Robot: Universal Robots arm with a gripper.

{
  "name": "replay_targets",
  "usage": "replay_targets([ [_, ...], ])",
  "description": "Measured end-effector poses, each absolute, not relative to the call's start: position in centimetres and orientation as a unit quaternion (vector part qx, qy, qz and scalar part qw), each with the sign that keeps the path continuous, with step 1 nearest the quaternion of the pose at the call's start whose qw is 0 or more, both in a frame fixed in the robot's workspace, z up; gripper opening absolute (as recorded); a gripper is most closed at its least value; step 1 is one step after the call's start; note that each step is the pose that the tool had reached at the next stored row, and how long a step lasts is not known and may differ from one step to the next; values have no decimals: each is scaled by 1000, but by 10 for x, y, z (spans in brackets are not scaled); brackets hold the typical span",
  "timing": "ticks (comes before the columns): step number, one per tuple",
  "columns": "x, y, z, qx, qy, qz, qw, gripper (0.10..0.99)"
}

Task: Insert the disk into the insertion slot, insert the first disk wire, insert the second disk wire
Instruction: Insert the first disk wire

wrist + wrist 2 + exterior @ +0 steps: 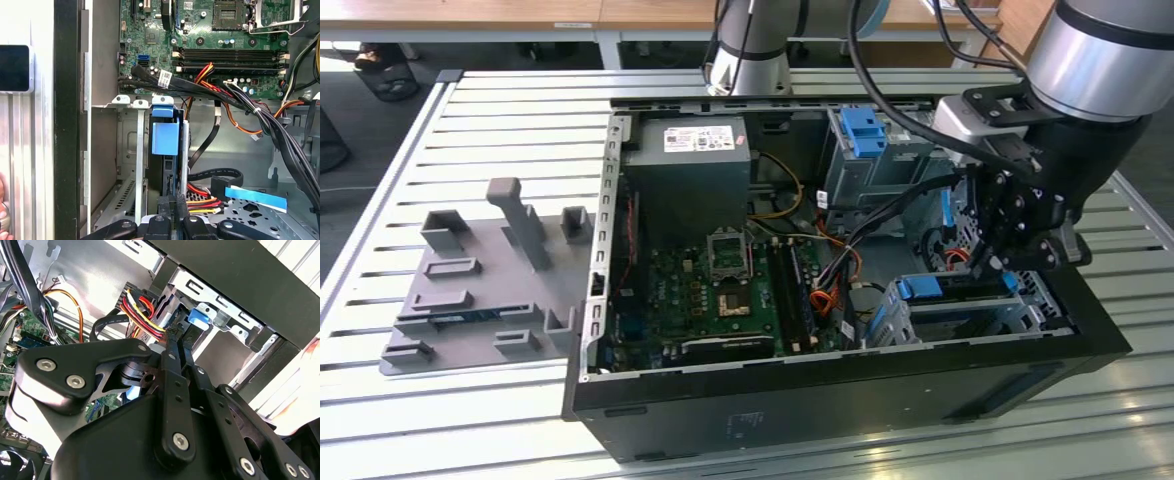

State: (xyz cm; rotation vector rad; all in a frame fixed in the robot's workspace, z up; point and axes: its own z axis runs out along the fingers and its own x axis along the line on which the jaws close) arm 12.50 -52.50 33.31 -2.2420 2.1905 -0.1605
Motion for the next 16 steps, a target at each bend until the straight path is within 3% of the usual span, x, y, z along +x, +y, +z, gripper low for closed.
replay_targets([
  [16, 125, -525, 328, -714, 698, -51, 1, 165],
])
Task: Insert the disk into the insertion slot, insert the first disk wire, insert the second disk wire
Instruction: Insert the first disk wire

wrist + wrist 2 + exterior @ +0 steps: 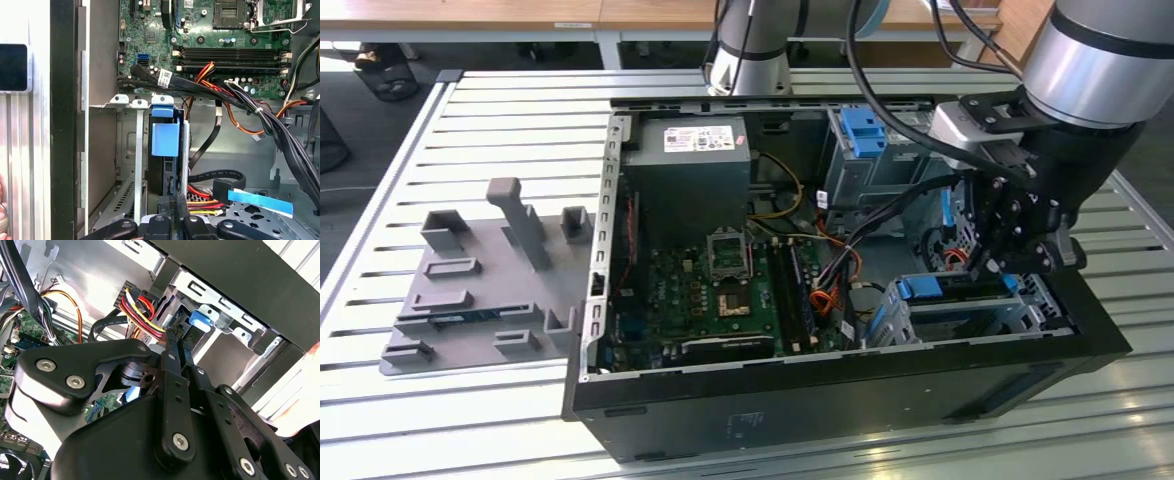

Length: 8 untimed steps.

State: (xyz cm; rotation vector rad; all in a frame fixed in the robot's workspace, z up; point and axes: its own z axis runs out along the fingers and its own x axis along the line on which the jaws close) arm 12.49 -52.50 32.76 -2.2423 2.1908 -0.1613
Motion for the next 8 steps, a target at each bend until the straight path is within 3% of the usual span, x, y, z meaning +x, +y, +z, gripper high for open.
replay_targets([
  [8, 125, -525, 327, -714, 698, -51, 2, 173],
])
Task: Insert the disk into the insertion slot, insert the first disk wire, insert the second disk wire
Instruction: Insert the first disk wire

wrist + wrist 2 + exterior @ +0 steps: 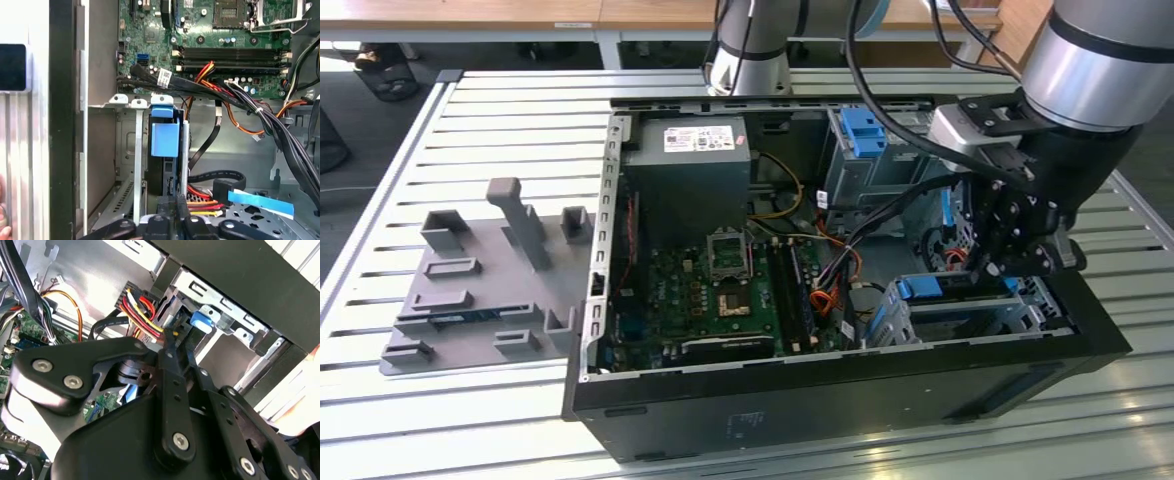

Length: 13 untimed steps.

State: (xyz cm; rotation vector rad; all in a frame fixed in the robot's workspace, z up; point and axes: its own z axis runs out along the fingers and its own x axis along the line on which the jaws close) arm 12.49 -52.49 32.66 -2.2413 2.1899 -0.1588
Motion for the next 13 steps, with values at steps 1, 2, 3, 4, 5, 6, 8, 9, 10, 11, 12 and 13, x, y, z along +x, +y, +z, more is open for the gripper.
replay_targets([
  [1, 125, -525, 327, -714, 698, -51, 2, 173],
  [2, 125, -525, 329, -714, 698, -51, 1, 235],
  [3, 125, -525, 330, -714, 698, -51, 2, 235],
  [4, 125, -525, 331, -714, 698, -51, 2, 235],
  [5, 125, -525, 333, -714, 698, -51, 2, 235],
  [6, 125, -525, 334, -714, 698, -51, 2, 235],
  [8, 125, -525, 337, -714, 698, -51, 2, 235],
  [9, 125, -525, 338, -714, 698, -51, 1, 235],
  [10, 125, -525, 339, -714, 698, -51, 1, 235],
  [11, 125, -525, 340, -714, 698, -51, 1, 235],
  [12, 125, -525, 340, -714, 698, -51, 1, 224],
  [13, 125, -525, 340, -714, 698, -51, 1, 157],
])
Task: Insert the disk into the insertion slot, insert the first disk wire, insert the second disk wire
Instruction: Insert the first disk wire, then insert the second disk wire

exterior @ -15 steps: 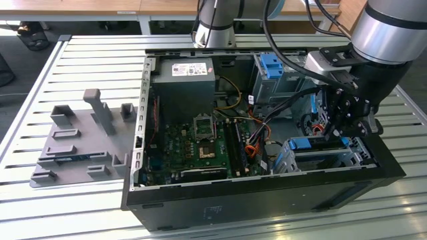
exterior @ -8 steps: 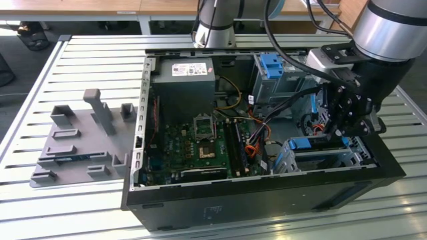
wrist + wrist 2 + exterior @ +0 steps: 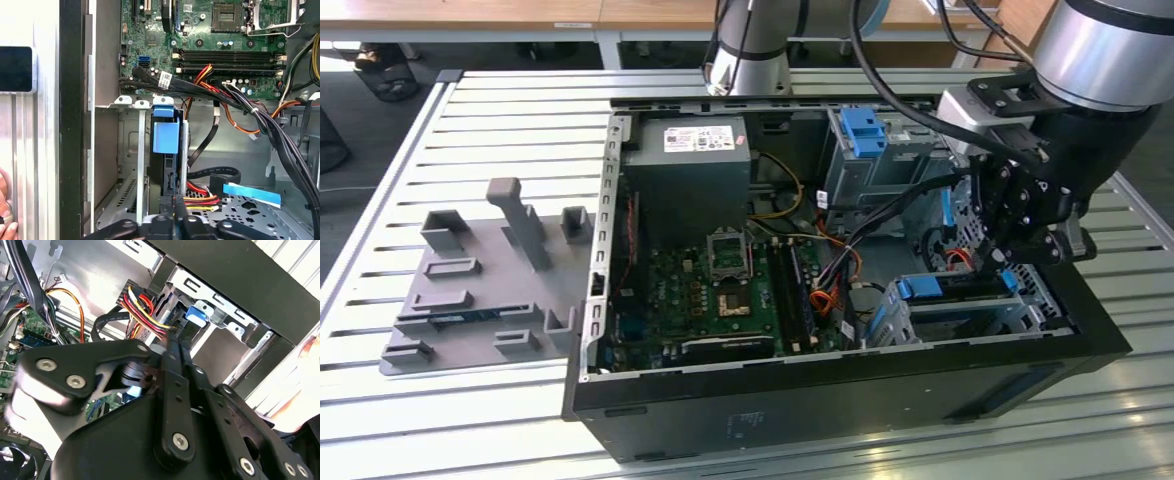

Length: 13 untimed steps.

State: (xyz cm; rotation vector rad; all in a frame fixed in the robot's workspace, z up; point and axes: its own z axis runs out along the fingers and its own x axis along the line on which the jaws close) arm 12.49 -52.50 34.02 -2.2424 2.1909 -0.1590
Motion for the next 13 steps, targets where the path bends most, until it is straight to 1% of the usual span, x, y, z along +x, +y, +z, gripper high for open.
replay_targets([
  [1, 125, -525, 340, -714, 698, -51, 1, 157],
  [2, 125, -525, 340, -714, 698, -51, 1, 106],
  [13, 125, -525, 341, -714, 698, -51, 1, 106],
])
